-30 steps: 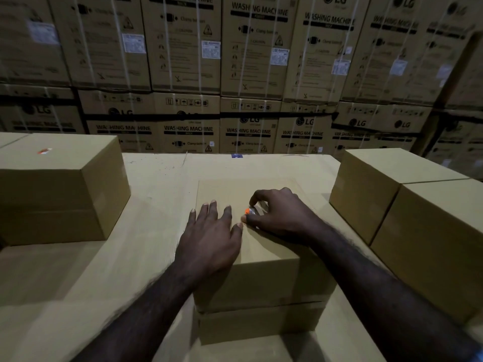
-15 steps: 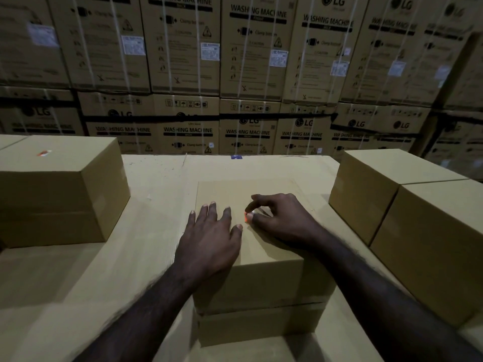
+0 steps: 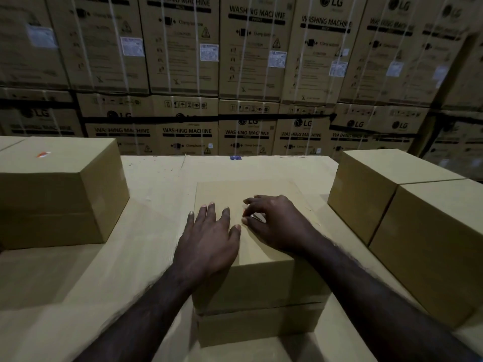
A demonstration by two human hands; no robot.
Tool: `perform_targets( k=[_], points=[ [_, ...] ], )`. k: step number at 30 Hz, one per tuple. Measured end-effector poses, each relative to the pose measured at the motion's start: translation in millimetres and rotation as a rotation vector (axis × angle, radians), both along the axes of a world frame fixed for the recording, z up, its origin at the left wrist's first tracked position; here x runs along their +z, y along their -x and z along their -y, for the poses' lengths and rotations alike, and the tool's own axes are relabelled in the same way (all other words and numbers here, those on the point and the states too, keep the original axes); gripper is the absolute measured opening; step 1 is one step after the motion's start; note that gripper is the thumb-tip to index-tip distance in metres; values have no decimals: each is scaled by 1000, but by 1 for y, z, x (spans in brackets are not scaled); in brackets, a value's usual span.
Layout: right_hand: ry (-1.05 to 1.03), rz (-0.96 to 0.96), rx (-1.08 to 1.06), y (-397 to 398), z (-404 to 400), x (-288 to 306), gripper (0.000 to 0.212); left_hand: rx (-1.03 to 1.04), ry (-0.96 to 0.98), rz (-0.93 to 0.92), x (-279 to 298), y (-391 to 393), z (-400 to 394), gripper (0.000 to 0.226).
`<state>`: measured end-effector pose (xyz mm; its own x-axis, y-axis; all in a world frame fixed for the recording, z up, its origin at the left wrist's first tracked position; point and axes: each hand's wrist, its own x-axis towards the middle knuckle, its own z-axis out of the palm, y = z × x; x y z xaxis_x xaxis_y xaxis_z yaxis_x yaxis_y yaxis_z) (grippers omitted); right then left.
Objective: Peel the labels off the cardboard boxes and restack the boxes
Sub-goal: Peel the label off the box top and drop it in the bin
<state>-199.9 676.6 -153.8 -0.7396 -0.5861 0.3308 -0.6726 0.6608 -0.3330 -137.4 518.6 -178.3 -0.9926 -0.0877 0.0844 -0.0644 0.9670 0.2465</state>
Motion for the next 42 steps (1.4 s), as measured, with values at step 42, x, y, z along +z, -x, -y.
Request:
perform_targets(
  k=[42],
  points=[
    [510,180,-116,15,-12,0,12,-8,2,10,3,-3,-1,61]
  ],
)
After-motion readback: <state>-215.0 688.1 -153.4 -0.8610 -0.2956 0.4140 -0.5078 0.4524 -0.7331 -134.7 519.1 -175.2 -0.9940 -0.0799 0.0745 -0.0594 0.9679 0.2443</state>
